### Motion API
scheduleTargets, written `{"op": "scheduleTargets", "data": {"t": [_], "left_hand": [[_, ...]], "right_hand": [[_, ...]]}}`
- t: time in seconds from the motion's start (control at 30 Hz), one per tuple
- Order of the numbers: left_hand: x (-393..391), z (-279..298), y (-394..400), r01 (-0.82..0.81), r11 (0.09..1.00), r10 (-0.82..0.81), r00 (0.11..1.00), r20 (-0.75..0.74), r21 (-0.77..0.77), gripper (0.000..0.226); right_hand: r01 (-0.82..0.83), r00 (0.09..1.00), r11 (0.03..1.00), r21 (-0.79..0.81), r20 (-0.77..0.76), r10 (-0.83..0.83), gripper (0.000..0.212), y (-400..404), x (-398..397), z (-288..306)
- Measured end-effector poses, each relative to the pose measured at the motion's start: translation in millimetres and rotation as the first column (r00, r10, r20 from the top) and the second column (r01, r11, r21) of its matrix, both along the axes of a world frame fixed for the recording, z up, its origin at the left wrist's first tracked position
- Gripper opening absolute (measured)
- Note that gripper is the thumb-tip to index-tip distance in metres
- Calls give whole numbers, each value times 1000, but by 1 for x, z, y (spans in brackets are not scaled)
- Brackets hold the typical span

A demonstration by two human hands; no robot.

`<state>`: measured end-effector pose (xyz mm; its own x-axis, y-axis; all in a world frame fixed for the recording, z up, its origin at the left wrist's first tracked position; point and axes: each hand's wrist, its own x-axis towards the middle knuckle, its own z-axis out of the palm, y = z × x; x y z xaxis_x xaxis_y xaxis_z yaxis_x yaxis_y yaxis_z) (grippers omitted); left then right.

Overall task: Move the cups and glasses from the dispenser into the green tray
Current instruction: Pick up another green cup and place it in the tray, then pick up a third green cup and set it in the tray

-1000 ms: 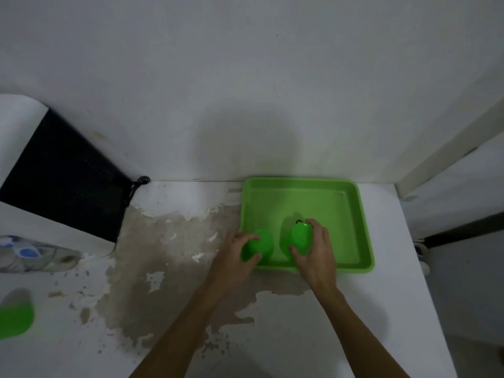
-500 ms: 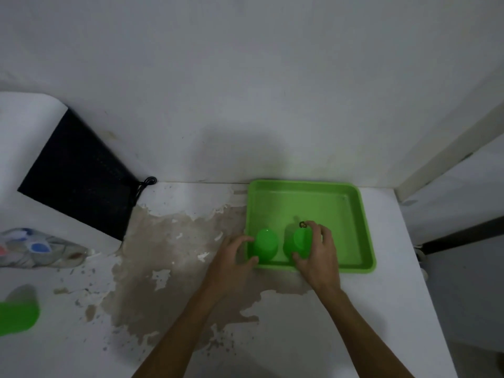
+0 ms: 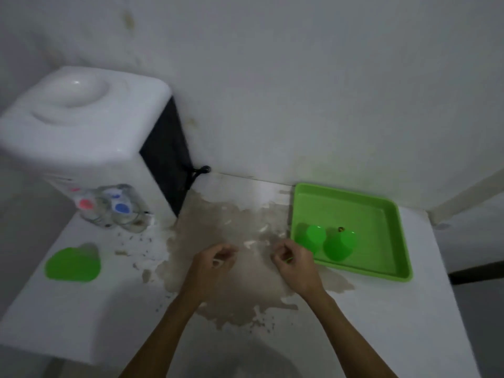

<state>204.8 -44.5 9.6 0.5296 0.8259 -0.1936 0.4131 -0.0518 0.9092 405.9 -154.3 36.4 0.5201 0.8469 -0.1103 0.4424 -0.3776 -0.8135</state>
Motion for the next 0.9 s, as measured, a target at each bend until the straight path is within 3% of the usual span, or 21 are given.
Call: {"op": "scheduleTargets", "data": {"t": [0.13,0.43,0.6,0.73,0.9], "left_hand": [[-83,3,21,-111,993,112,993,-48,35,24],[-232,-4,69,-296,951,307,940,-147,94,27],[-286,-10,93,-338,893,419,863,-280,296,24],[-307,-13,114,-313,870,449,822,-350,380,53],[-312,-19,138,-221,944,318,809,-494,244,78]], "right_hand": [[-163,981,986,-44,-117,156,7,44,-72,-7],[-374,922,924,-79,-138,362,3,143,-200,-17],[-444,892,891,-88,-136,431,5,181,-250,-24],[-471,878,874,-118,-161,452,6,201,-272,-27],[-467,879,874,-137,-180,442,6,208,-276,-30]]}}
